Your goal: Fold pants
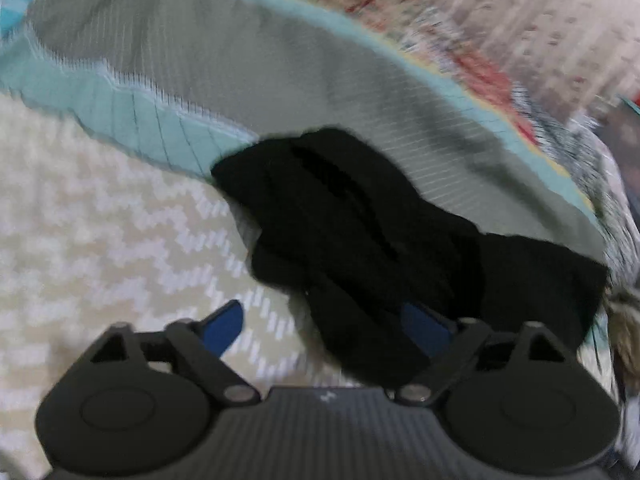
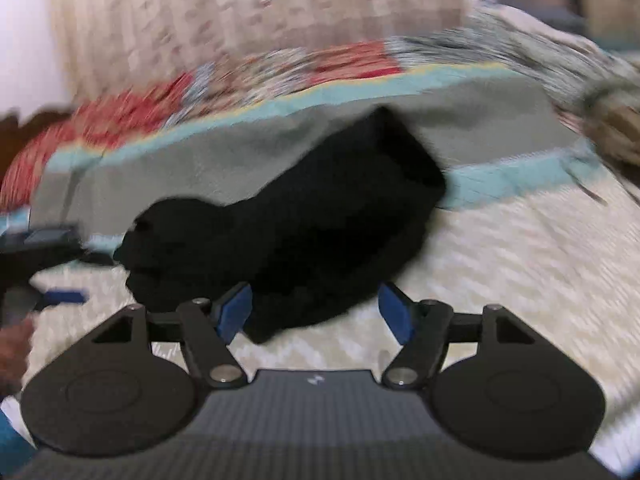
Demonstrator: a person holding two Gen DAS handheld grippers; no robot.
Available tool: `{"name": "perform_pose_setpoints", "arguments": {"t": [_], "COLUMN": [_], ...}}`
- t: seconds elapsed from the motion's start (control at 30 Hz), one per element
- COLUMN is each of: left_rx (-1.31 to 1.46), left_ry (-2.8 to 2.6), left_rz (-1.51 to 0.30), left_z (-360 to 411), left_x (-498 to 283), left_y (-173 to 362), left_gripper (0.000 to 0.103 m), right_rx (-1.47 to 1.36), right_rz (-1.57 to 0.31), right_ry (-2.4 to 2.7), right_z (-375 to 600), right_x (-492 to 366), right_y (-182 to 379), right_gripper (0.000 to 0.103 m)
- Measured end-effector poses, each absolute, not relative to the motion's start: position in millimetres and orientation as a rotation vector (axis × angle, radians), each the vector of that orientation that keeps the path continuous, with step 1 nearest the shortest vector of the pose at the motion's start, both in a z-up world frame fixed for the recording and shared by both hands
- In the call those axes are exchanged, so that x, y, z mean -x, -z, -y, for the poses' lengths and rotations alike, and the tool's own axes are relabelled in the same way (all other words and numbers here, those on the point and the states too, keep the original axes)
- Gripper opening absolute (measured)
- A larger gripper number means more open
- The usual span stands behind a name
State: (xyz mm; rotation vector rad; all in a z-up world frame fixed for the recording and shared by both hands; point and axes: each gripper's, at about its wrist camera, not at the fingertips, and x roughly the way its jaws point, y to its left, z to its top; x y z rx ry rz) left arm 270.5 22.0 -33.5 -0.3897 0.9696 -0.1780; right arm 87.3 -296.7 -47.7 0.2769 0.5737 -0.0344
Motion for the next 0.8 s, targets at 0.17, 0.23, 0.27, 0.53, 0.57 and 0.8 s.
{"name": "perform_pose_setpoints", "arguments": {"t": [0.17,0.23,0.27,0.53,0.57,0.8], "left_rx": [0.412,0.404,0.408,0.542,0.515,0.338], "left_ry": [0.206,0.209,0.214,0.353,0.352,0.382], "left_rz": [-1.029,-1.028,-1.019,-0.957,-0.952,-1.055], "left_z": [0.8,4.8,2.8,-69.7,-74.0,-86.6], "left_x": [-292.5,-288.8,-285.0,-194.6,-178.5,-110.8], "left_y": [65.8,69.1,66.0,15.9,13.6,16.8], "left_gripper": [0.021,0.011,0.010,0.009,0.009,0.026], "right_rx": [-0.132,-0.066,-0.027,-0.214,-0.226,-0.295], "right_rz": [-0.640,-0.676,-0.695,-0.470,-0.448,-0.503], "right_ry": [-0.020,-0.014,0.011,0.212,0.261,0.609], "right_z": [249.6,242.7,246.1,373.0,394.2,493.3], "right_x": [-148.1,-167.1,-172.1,-97.6,-85.0,-40.5], "right_y": [79.1,94.3,95.5,7.7,-3.1,-8.5], "right_gripper": [0.078,0.046,0.022,0.013,0.013,0.023]}}
